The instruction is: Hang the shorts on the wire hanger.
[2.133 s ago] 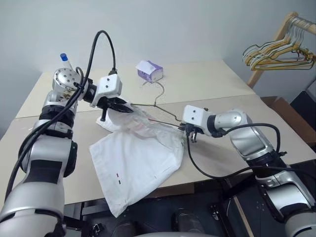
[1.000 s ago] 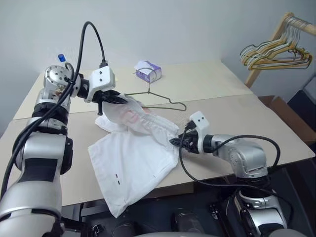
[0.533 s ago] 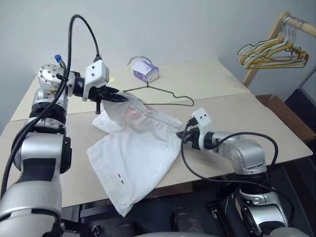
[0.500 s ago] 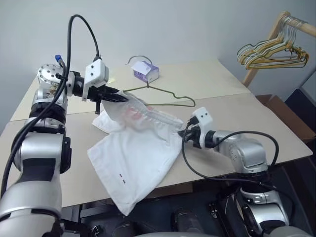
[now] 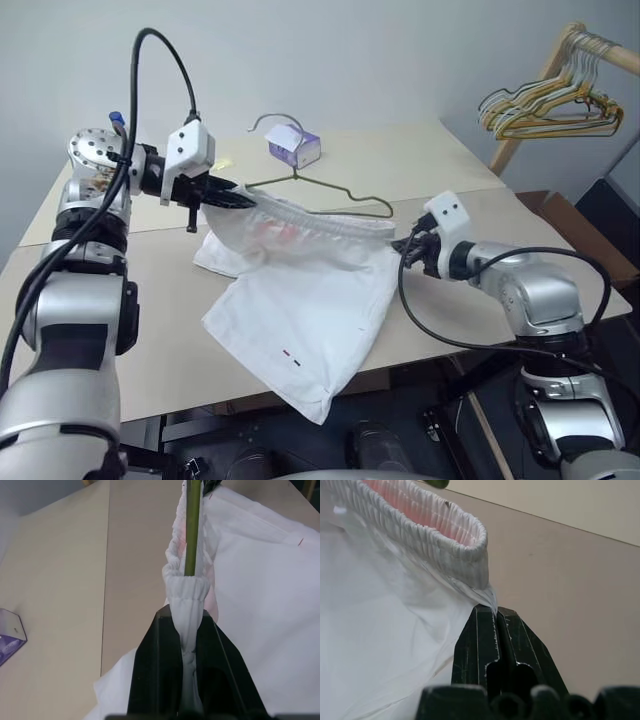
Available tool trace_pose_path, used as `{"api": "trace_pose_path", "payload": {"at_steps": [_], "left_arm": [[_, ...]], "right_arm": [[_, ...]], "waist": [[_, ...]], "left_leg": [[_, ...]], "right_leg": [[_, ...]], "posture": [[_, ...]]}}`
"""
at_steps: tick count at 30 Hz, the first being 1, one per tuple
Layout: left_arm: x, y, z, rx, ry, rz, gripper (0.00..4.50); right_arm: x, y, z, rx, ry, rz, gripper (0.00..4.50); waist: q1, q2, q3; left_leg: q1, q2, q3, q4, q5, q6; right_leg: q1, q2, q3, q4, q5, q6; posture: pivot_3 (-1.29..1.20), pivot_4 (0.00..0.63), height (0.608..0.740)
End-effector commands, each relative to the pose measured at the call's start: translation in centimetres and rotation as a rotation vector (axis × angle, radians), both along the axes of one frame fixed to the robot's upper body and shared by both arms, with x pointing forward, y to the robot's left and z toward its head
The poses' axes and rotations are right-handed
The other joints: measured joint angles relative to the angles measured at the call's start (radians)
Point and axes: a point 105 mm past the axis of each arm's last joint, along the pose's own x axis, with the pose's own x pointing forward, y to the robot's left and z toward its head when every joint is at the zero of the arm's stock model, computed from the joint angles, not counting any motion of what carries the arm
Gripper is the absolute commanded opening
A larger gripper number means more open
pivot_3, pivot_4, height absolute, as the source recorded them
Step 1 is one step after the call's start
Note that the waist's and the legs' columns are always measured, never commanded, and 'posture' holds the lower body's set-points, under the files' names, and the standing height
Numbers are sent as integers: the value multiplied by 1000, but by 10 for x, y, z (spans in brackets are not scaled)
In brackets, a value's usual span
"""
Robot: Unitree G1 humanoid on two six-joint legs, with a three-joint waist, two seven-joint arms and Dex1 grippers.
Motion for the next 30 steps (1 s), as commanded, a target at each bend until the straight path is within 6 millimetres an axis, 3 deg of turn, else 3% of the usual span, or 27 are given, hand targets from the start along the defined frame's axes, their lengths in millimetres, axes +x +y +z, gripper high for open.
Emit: {"api": "trace_pose_path", "payload": {"at_steps": [1, 12, 21, 26, 30], "left_arm": [[2, 3, 7, 11, -46, 17, 0], [7, 5, 1, 53, -62, 59, 0], [10, -3, -2, 103, -92, 41, 0], [18, -6, 1, 99, -139, 87, 0], [17, -14, 10, 35, -148, 62, 0]], "right_arm": [[4, -13, 26, -34, -99, -37, 32], [-1, -11, 58, -144, -209, 36, 32], [-3, 15, 107, -465, -441, 247, 32], [-10, 28, 117, -612, -460, 406, 32], [-10, 51, 124, -603, -464, 469, 32]], "waist": [[0, 0, 0], [1, 0, 0], [0, 0, 0], [0, 0, 0], [-1, 0, 0]], "left_leg": [[0, 0, 0, 0, 0, 0], [0, 0, 0, 0, 0, 0], [0, 0, 0, 0, 0, 1], [0, 0, 1, 0, 0, 1], [0, 0, 1, 0, 0, 1]], "right_leg": [[0, 0, 0, 0, 0, 0], [0, 0, 0, 0, 0, 0], [-1, 0, 0, 0, 0, 0], [-1, 0, 0, 0, 0, 0], [-1, 0, 0, 1, 0, 0]], "posture": [[-168, 0, 740], [-166, 0, 740], [-168, 0, 740], [-169, 0, 740], [-170, 0, 740]]}}
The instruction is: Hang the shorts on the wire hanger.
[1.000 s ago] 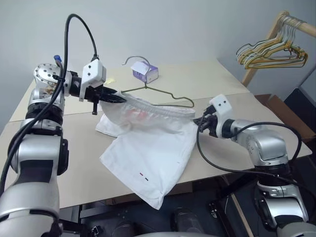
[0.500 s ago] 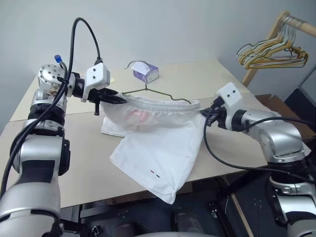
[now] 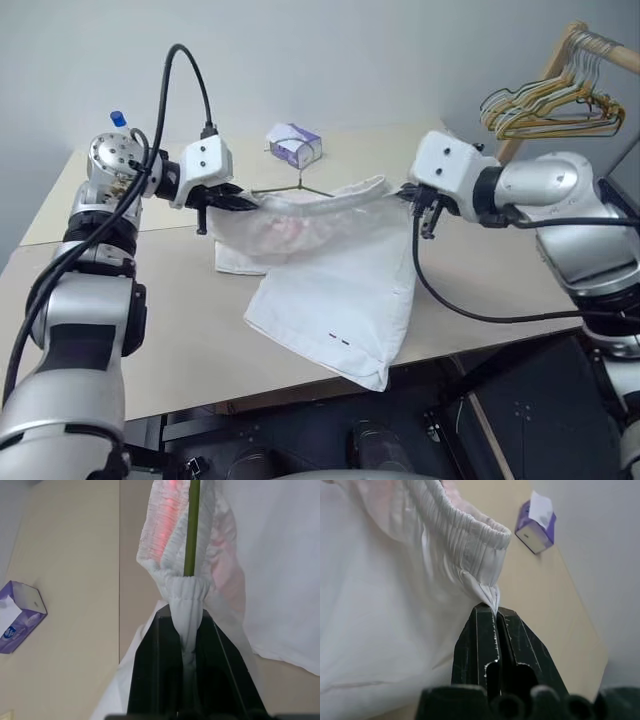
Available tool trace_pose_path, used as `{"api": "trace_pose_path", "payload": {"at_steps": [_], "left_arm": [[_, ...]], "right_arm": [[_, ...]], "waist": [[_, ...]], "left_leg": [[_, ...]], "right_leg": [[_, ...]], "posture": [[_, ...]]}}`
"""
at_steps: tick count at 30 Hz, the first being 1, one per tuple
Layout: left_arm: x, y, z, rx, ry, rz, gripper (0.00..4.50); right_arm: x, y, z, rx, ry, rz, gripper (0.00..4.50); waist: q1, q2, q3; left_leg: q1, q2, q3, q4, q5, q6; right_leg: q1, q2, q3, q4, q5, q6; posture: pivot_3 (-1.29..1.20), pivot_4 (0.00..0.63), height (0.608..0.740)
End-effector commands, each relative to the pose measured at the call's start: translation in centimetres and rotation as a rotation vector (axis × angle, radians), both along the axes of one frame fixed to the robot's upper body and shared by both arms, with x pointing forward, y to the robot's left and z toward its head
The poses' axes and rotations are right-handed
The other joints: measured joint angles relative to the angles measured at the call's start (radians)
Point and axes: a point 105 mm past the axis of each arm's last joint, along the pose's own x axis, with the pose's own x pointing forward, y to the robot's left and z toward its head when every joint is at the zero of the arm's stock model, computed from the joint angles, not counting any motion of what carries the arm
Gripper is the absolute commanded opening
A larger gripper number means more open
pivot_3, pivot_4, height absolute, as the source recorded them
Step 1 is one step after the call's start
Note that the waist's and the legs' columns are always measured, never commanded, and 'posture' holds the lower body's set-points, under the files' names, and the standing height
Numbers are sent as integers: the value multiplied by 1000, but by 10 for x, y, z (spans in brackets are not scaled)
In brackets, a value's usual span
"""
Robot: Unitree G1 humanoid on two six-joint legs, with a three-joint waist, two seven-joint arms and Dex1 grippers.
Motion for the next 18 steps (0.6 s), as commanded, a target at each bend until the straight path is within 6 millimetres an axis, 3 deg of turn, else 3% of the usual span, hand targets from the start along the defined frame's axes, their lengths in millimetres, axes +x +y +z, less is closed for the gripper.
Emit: {"api": "trace_pose_path", "payload": {"at_steps": [1, 6, 16, 18], "left_arm": [[1, -8, 24, -66, -66, -24, 0], [-2, -7, 24, -67, -63, -41, 0], [-2, -1, 24, -104, -68, -17, 0], [-2, -3, 26, -119, -67, -23, 0]], "right_arm": [[-1, 18, 17, 0, -43, 53, 32], [12, 34, 27, 55, -122, 40, 32], [12, 27, -4, -131, -153, 93, 32], [10, 29, -6, -112, -136, 112, 523]], "waist": [[-2, 0, 0], [-4, 0, 0], [0, 0, 0], [0, 0, 0]], "left_leg": [[0, 0, 0, 0, 0, 0], [0, 0, 1, 0, 2, -4], [-1, 0, 1, 1, 4, -7], [-1, 0, 1, 1, 4, -7]], "right_leg": [[0, 0, 0, 0, 0, 0], [0, 0, 0, 1, 0, 0], [0, -1, 0, 0, 0, 0], [0, -1, 0, 1, 0, 0]], "posture": [[-168, 0, 740], [-160, 0, 740], [-156, 0, 740], [-157, 0, 740]]}}
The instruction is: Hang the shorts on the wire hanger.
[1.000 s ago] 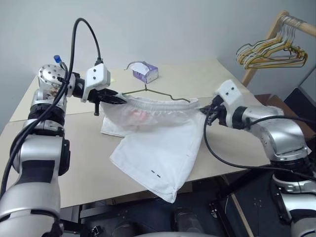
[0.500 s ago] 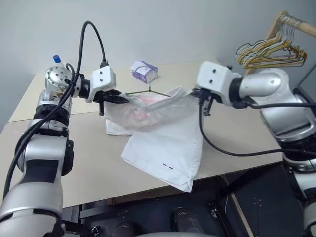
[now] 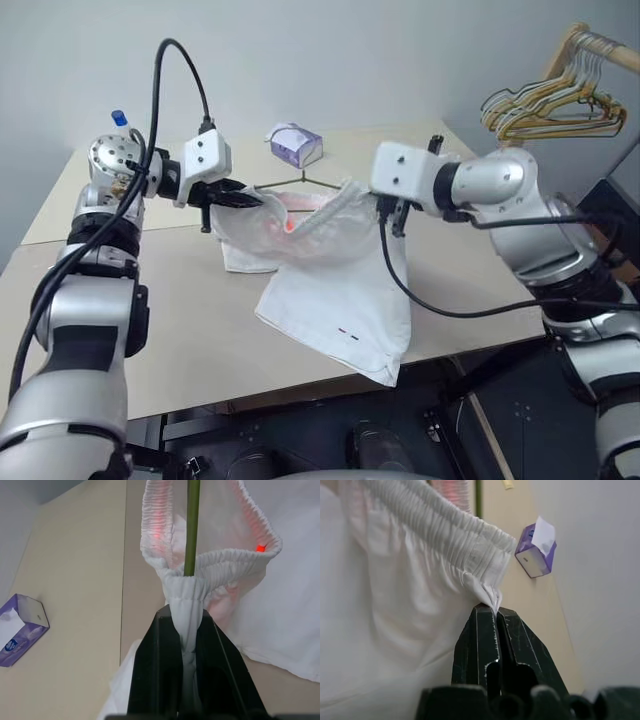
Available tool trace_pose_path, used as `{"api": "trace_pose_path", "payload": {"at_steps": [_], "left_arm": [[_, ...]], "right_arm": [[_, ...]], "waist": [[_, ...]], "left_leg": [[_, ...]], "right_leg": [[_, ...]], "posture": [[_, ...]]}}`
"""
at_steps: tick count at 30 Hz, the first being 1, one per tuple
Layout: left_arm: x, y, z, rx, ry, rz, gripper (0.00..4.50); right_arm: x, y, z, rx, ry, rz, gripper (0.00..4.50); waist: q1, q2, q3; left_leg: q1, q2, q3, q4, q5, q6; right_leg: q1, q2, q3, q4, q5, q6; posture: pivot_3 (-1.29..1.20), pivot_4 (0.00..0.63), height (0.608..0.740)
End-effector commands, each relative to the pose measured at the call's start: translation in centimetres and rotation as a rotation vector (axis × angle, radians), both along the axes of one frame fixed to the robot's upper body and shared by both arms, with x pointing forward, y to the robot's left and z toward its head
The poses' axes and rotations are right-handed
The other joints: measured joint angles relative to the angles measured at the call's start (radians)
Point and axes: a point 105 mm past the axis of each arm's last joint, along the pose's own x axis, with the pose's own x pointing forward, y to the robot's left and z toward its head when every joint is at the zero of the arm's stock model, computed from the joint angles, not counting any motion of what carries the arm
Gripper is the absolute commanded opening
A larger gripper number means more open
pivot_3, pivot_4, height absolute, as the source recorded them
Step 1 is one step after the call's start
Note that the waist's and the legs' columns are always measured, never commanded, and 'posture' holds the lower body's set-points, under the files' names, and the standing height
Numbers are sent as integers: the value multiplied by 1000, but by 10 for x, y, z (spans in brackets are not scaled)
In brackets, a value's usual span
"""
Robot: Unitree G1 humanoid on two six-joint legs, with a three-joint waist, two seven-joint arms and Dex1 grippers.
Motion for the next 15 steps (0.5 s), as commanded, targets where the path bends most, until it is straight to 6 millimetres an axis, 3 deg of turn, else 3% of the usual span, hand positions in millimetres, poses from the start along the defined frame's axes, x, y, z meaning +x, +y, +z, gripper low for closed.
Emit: {"api": "trace_pose_path", "payload": {"at_steps": [1, 6, 10, 15], "left_arm": [[0, -3, 22, -53, -73, -14, 0], [-3, -7, 24, -66, -58, -49, 0], [-4, -7, 21, -42, -61, -53, 0], [-6, -8, 20, -29, -69, -76, 0]], "right_arm": [[-3, 5, 13, 10, -44, 50, 680], [2, 5, 13, 29, -65, 42, 2429], [3, 3, 14, 52, -60, 32, 2429], [-7, 8, 14, 178, 98, 73, 2429]], "waist": [[-2, 0, 0], [-9, 0, 0], [-11, 0, 0], [-17, 0, 0]], "left_leg": [[0, 0, 0, 0, 0, 0], [1, 0, 0, 0, 0, 0], [0, 0, 0, 0, 0, 0], [1, 0, 0, 0, 0, -1]], "right_leg": [[0, 0, 0, 0, 0, 0], [0, 0, 0, 1, 0, 0], [0, 0, 0, 0, 0, 0], [1, 0, 0, 0, 0, 0]], "posture": [[-157, 0, 740], [-160, 0, 740], [-159, 0, 740], [-162, 0, 740]]}}
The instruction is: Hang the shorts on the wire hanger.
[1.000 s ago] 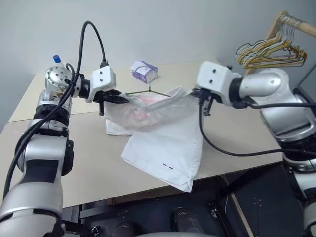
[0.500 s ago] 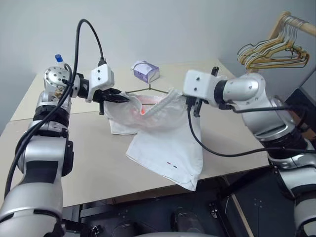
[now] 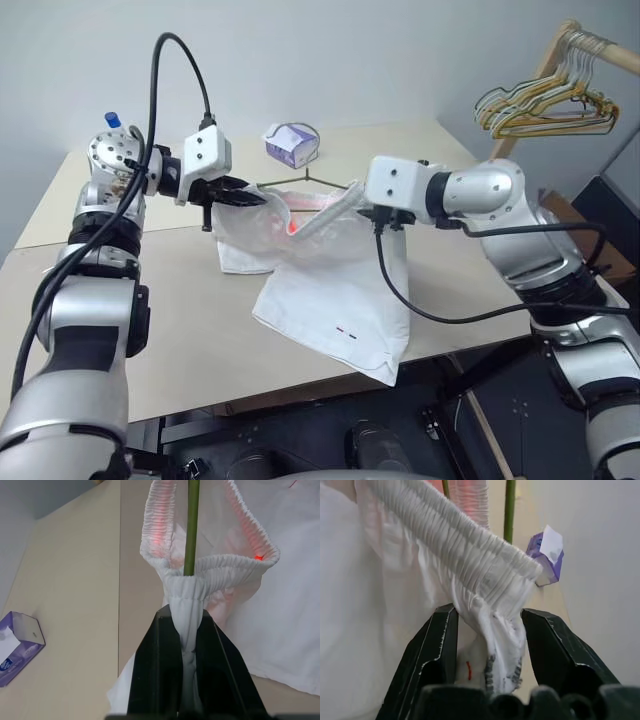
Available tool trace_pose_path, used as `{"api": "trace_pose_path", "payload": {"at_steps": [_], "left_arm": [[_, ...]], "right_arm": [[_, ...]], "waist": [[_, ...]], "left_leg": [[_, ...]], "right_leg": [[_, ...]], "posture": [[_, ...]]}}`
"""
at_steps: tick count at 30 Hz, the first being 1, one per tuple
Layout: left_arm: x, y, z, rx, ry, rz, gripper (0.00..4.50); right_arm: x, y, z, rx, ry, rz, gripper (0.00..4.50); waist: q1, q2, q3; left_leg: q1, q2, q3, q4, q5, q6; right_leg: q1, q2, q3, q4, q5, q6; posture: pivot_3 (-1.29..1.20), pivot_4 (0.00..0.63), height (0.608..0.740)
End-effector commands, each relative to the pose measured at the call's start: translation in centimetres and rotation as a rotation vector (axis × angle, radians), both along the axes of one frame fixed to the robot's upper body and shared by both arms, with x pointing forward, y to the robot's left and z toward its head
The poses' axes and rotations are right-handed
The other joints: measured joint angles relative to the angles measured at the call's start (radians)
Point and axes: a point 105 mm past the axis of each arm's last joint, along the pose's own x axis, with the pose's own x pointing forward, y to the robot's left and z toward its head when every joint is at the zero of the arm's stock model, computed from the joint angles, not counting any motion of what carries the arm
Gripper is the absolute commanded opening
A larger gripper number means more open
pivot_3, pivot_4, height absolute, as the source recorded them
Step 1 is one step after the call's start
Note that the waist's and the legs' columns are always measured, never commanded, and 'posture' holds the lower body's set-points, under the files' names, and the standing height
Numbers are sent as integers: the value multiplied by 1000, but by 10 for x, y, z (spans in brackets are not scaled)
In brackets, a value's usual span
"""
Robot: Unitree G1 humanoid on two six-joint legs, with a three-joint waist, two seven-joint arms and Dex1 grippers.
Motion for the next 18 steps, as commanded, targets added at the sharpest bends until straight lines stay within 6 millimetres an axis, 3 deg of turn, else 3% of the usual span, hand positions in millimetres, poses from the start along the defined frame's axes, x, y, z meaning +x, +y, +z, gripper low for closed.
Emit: {"api": "trace_pose_path", "payload": {"at_steps": [1, 6, 9, 13, 18], "left_arm": [[-3, -2, 15, -11, -68, -37, 0], [-9, -6, 15, -17, -71, -97, 0], [-12, -7, 17, -35, -75, -124, 0], [-11, -4, 16, -31, -74, -111, 0], [-9, -3, 15, -54, -47, -90, 0]], "right_arm": [[-9, 2, 15, 106, 79, 41, 2429], [-10, 3, 12, 155, 191, 52, 2265], [-10, 0, 6, 138, 215, 50, 1531], [-12, 0, 4, 146, 222, 60, 112], [-13, -1, 1, 135, 214, 57, 4]], "waist": [[-3, 0, 0], [-6, 0, 0], [-5, 0, 0], [-6, 0, 0], [-5, 0, 0]], "left_leg": [[0, 0, 0, 0, 0, 0], [0, 0, 0, 0, 0, 0], [0, 0, 0, 0, 0, 0], [0, 0, 0, 0, 0, 0], [0, 0, 0, 0, 0, 0]], "right_leg": [[0, 0, 0, 0, 0, 0], [0, 0, 0, 0, 0, 0], [0, 0, 0, 1, 0, 0], [0, 0, 0, 1, 0, 0], [0, 0, 0, 1, 0, 0]], "posture": [[-163, 0, 740], [-162, 0, 740], [-156, 0, 740], [-155, 0, 740], [-159, 0, 740]]}}
